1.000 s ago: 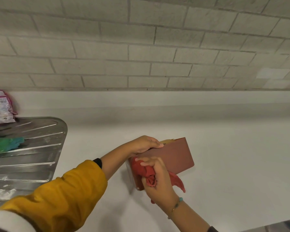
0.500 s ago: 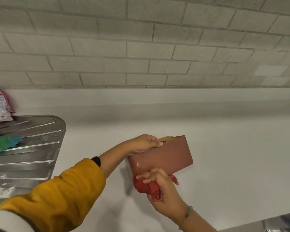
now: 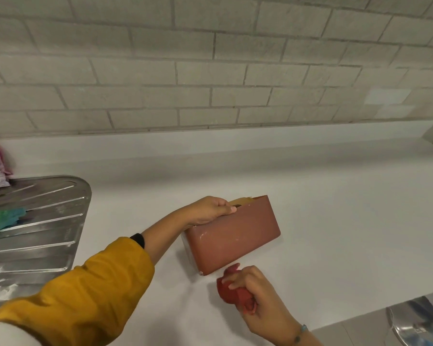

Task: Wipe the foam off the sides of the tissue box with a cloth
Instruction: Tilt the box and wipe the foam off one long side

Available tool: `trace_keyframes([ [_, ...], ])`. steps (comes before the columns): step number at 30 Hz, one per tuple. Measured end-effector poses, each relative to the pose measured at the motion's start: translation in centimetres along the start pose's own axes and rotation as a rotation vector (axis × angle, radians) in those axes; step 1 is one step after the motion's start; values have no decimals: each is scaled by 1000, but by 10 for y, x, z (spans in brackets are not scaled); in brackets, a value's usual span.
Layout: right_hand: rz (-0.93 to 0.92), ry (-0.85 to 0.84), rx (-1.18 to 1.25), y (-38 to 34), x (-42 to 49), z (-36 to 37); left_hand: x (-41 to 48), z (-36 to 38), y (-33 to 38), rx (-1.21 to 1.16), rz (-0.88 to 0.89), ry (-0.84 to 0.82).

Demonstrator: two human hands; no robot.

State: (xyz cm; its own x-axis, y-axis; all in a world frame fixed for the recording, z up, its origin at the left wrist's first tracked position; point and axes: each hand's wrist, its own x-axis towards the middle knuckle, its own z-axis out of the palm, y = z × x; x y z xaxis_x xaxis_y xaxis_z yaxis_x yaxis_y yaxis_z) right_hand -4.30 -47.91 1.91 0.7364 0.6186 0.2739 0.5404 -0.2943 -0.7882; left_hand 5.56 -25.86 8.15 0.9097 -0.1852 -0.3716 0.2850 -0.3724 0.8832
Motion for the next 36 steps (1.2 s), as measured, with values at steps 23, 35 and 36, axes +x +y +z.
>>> trace_keyframes([
  [23,184,7,-127,-66,63,30,-4,-1,4,21,-12,5],
  [35,242,-54,-328,-33,10,2,-5,0,2,68,-23,-11],
  [36,354,27,-259,-25,7,-9,-5,0,2,61,-22,-10],
])
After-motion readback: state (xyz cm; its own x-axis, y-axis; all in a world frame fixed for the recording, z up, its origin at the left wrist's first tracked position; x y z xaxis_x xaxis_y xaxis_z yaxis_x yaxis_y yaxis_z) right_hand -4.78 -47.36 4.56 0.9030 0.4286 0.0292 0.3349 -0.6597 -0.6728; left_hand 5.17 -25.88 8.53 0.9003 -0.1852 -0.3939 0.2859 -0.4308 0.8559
